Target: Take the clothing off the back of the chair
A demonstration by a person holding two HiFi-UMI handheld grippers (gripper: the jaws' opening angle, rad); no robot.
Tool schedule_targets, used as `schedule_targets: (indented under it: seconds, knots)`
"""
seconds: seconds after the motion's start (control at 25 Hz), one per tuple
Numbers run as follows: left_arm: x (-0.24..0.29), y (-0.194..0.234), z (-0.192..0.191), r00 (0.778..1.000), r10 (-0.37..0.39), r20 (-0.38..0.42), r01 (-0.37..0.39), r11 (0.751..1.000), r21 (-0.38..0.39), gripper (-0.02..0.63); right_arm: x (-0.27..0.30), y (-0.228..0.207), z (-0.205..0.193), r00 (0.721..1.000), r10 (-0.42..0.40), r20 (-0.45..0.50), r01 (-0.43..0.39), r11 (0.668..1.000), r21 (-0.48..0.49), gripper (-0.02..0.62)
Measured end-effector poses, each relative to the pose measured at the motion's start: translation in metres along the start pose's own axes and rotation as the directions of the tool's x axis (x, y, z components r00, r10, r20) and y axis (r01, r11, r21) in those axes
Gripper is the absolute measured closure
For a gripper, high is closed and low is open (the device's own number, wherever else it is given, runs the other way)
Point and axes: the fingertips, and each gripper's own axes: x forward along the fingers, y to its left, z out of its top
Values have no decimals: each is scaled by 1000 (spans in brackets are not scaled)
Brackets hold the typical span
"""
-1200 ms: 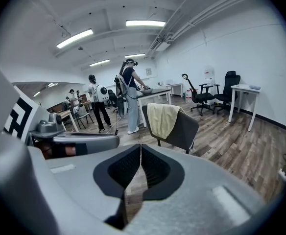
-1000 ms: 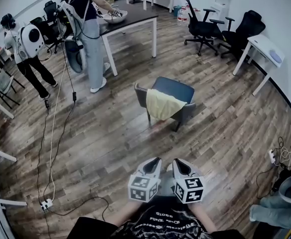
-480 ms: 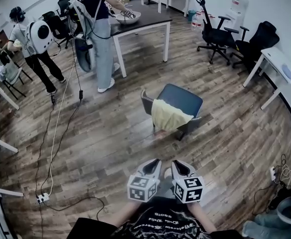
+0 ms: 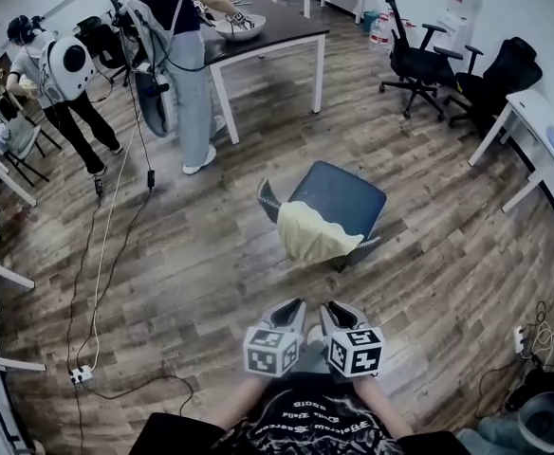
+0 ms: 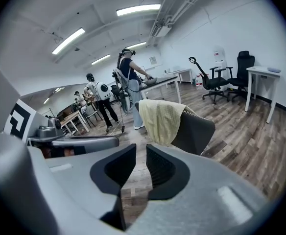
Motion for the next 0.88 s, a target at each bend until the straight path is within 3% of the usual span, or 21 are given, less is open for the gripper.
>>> schedule_targets:
  seconds: [0.2, 0.32, 0.56, 0.88]
  knots:
    - [22, 9, 15, 1000, 20, -1, -20, 999, -37, 582, 21, -16, 17, 999, 39, -22, -39, 999, 0, 467]
    - [36, 14, 17, 999, 24, -29, -26, 998, -61, 468, 32, -24, 22, 997, 66, -48, -66, 998, 3, 456]
    - [65, 20, 20, 995, 81, -58, -85, 993, -85, 433, 44, -46, 25, 989, 108, -102, -110, 994, -8, 440]
    - [77, 46, 27, 986, 157, -63, -163, 980, -110, 425, 66, -49, 24, 976, 180, -121, -160, 974, 158, 370]
